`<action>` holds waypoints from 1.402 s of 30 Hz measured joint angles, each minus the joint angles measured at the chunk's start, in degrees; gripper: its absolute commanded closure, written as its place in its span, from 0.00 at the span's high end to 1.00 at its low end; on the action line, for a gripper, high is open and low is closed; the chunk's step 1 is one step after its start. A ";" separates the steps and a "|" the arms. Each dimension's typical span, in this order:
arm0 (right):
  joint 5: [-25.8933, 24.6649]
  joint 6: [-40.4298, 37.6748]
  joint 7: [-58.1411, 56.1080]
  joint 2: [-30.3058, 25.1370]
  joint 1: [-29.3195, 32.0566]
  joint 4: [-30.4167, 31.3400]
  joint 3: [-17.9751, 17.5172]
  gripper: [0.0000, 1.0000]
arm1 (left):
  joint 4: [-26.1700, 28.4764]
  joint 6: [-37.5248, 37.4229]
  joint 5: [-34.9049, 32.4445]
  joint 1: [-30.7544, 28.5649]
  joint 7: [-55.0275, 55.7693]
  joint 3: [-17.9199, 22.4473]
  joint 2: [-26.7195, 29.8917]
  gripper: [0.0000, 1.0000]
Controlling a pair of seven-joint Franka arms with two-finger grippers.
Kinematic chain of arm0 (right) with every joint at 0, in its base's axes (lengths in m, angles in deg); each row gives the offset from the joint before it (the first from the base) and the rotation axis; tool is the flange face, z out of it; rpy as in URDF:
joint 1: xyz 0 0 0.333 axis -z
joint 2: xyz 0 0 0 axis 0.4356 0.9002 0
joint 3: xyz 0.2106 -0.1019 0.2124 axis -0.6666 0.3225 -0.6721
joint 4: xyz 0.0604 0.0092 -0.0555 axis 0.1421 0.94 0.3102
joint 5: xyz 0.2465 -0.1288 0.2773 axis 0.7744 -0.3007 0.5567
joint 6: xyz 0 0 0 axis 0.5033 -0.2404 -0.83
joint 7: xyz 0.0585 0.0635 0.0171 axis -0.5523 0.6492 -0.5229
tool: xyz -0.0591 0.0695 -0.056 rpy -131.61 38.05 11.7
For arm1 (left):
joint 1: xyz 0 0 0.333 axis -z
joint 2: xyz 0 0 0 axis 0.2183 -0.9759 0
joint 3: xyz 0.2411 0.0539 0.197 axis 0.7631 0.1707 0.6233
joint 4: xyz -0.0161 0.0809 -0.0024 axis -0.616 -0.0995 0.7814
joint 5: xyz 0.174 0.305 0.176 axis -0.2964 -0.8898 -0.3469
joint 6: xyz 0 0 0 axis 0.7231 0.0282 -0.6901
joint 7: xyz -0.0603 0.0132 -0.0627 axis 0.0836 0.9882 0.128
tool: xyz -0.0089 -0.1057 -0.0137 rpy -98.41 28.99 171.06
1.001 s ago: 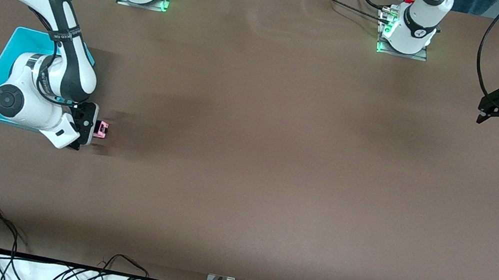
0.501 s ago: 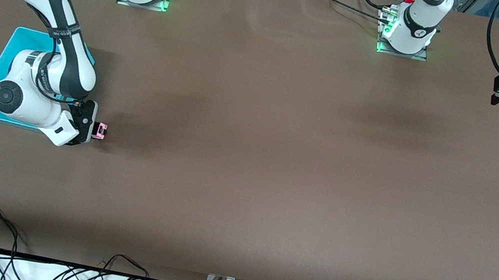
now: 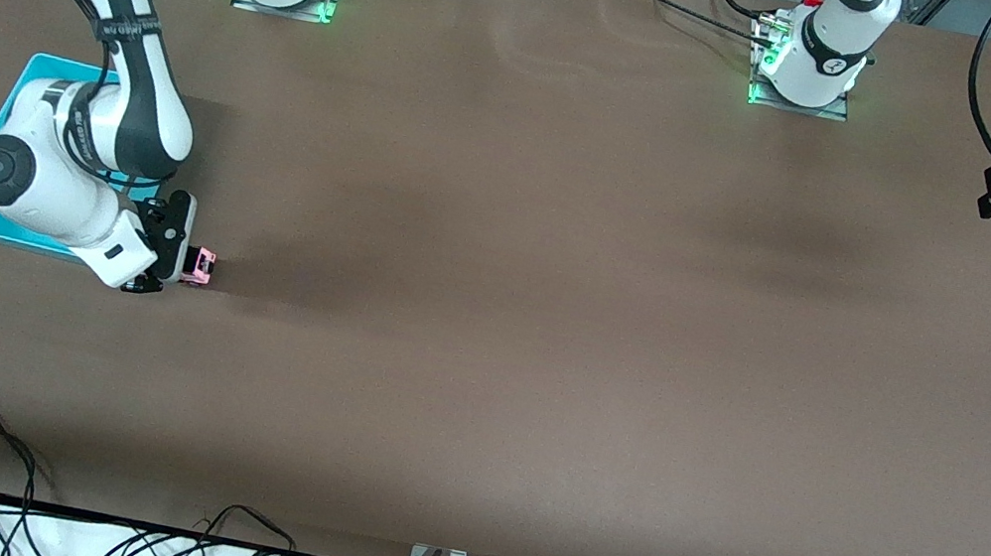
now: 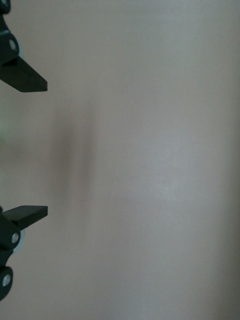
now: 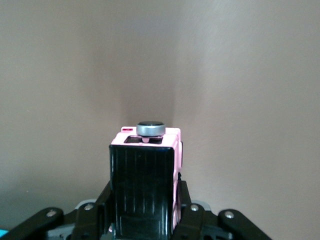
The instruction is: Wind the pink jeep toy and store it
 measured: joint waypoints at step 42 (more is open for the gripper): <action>0.00 -1.55 -18.72 -17.39 1.21 22.97 22.07 0.01 | 0.00 -1.77 5.13 -2.65 0.81 1.13 -0.99 1.00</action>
